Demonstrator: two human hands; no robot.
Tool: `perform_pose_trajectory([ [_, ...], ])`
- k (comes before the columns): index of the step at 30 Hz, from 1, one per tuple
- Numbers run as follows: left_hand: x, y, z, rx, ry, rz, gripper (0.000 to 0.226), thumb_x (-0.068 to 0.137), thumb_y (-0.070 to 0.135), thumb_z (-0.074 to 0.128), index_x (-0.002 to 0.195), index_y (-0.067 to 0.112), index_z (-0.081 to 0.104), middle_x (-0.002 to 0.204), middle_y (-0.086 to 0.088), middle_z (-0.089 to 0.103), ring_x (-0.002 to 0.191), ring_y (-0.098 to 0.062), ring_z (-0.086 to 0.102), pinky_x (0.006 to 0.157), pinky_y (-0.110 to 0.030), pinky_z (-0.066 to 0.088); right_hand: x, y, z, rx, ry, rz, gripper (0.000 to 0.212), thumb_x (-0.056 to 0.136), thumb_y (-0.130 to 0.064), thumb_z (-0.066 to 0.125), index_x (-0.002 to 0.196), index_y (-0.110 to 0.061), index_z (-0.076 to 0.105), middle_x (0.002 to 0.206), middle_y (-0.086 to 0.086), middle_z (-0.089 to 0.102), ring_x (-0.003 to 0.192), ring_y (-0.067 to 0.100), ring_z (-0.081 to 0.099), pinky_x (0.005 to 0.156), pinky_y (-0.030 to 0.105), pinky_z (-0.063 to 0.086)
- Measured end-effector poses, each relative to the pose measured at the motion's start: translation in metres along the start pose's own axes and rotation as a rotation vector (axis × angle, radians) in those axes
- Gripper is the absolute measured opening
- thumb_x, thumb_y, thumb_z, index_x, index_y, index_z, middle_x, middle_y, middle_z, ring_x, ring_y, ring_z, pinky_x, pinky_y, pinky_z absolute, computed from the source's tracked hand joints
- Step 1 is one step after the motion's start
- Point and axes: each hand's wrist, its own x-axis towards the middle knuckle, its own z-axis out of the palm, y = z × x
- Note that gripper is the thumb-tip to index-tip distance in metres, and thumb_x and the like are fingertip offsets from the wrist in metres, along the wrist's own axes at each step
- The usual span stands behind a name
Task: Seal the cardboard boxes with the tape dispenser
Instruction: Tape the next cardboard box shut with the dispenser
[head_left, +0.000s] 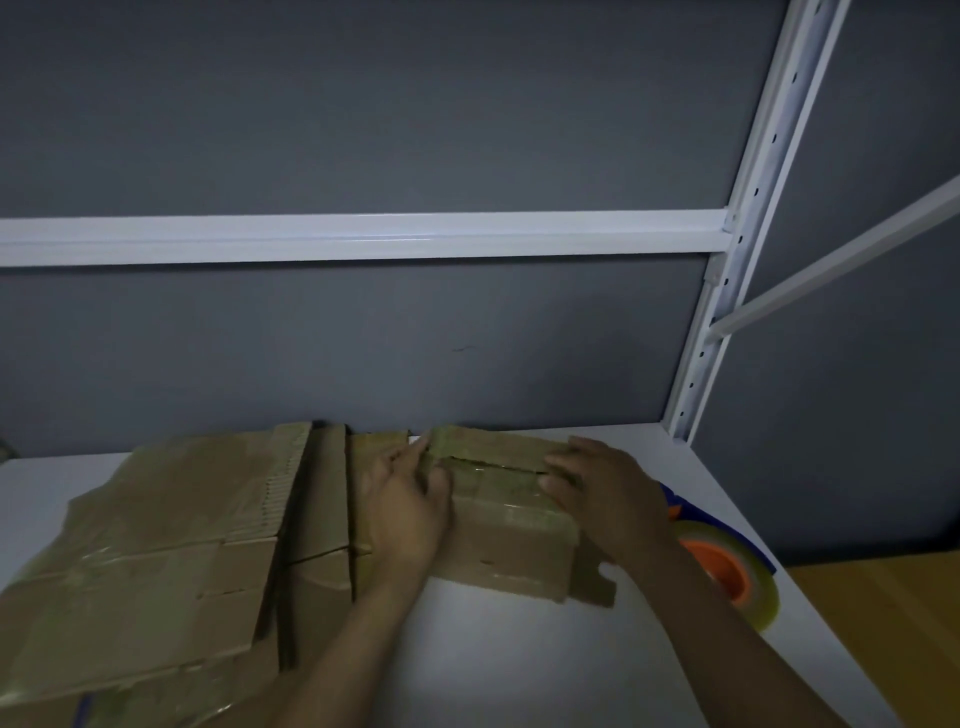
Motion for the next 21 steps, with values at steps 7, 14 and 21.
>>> perform_pose_trajectory([
  [7, -0.008, 0.014, 0.003, 0.474, -0.100, 0.484, 0.061, 0.093, 0.060, 0.039, 0.106, 0.009, 0.070, 0.140, -0.020, 0.050, 0.128, -0.040, 0.047, 0.103, -0.052, 0.033, 0.027, 0.012, 0.020, 0.336, -0.016, 0.001, 0.033, 0.101, -0.024, 0.045, 0.130, -0.014, 0.057, 0.153, -0.001, 0.030, 0.139, 0.013, 0.031, 0.106, 0.012, 0.016],
  [14, 0.001, 0.015, 0.026, 0.658, -0.431, 0.568, 0.079, 0.094, 0.069, 0.009, 0.124, 0.024, 0.066, 0.131, -0.004, 0.062, 0.118, -0.032, 0.060, 0.093, -0.050, 0.048, -0.004, 0.058, 0.002, 0.415, 0.084, 0.069, 0.040, 0.097, -0.034, 0.050, 0.135, -0.026, 0.051, 0.138, -0.007, 0.050, 0.121, 0.007, 0.049, 0.105, 0.025, 0.037],
  [21, 0.004, 0.019, 0.037, 0.639, -0.323, 0.626, 0.079, 0.091, 0.073, 0.015, 0.124, 0.024, 0.067, 0.131, -0.003, 0.063, 0.119, -0.033, 0.059, 0.094, -0.049, 0.048, -0.038, 0.145, -0.002, -0.186, -0.092, 0.509, 0.034, 0.100, -0.023, 0.041, 0.132, -0.014, 0.048, 0.118, 0.007, 0.062, 0.096, 0.019, 0.059, 0.081, 0.028, 0.047],
])
